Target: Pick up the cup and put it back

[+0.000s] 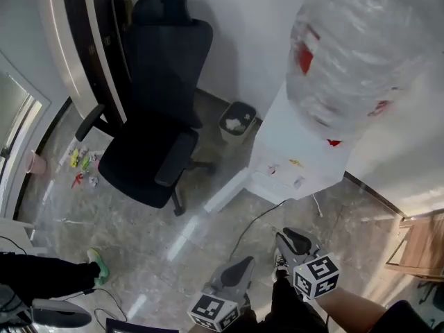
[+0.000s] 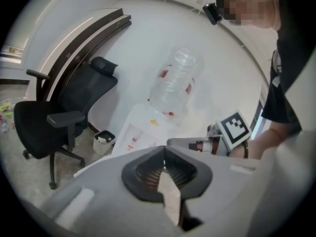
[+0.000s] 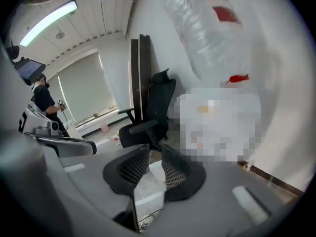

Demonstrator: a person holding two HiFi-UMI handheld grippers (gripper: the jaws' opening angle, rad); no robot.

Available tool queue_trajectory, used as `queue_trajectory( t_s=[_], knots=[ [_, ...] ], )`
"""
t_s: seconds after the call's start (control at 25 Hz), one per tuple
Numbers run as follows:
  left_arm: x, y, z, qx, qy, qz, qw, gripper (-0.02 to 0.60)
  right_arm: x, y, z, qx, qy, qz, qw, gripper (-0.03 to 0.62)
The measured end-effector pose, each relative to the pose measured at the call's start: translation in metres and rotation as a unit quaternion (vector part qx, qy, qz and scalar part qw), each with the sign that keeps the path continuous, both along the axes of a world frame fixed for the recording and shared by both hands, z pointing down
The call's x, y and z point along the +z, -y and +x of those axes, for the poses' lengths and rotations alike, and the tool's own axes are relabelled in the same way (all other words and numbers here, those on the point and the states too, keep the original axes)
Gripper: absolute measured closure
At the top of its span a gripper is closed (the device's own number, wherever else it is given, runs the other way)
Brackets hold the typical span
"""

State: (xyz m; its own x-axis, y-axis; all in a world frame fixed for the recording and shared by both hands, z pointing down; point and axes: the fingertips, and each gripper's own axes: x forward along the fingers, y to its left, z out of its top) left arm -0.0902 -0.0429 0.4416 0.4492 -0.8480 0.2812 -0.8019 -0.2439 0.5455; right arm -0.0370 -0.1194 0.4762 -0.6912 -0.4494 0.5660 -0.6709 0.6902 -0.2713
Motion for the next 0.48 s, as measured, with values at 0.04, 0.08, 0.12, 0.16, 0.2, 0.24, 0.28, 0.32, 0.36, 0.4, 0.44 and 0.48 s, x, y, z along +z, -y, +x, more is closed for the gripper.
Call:
queue_trajectory(
  t_s=[0.04,0.08,0.12,0.16,0.2,0.24,0.28,0.32,0.36,0.4,0.44,0.48],
  knots=[
    [-0.011,-0.007,0.0,0.014,0.002,0.006,0.9999,0.578,-0.016,-0.007,0.004,0.012,-0.001,0.004,1.0,0.508],
    [-0.022,-0.013,0.001,0.031,0.005,0.012,0.9994,0.578,-0.031,-0.015,0.007,0.022,-0.002,0.007,1.0,0.508],
    [-0.033,-0.019,0.002,0.049,0.01,0.018,0.9986,0.578,-0.045,-0.025,0.009,0.031,-0.002,0.011,0.999,0.508],
    [-0.043,-0.023,0.004,0.064,0.017,0.024,0.9976,0.578,-0.058,-0.034,0.01,0.037,-0.001,0.017,0.999,0.508],
    [-0.055,-0.026,0.006,0.075,0.023,0.031,0.9964,0.578,-0.07,-0.042,0.009,0.04,-0.002,0.026,0.999,0.509],
    [-0.065,-0.028,0.008,0.084,0.028,0.036,0.9954,0.578,-0.082,-0.05,0.008,0.039,-0.002,0.036,0.999,0.51],
    [-0.075,-0.031,0.011,0.092,0.033,0.039,0.9945,0.578,-0.092,-0.058,0.007,0.037,0.0,0.044,0.998,0.514],
    [-0.083,-0.035,0.014,0.098,0.037,0.04,0.9937,0.578,-0.102,-0.067,0.007,0.034,0.004,0.052,0.998,0.52],
    [-0.091,-0.037,0.017,0.103,0.038,0.042,0.9931,0.578,-0.111,-0.075,0.007,0.03,0.011,0.058,0.998,0.523],
    [-0.1,-0.039,0.021,0.105,0.038,0.044,0.9928,0.578,-0.12,-0.082,0.008,0.026,0.02,0.064,0.997,0.523],
    [-0.109,-0.041,0.025,0.105,0.037,0.045,0.9927,0.578,-0.129,-0.089,0.012,0.022,0.03,0.07,0.997,0.523],
    [-0.117,-0.044,0.031,0.106,0.035,0.045,0.9928,0.578,-0.138,-0.095,0.017,0.017,0.04,0.076,0.996,0.523]
  ],
)
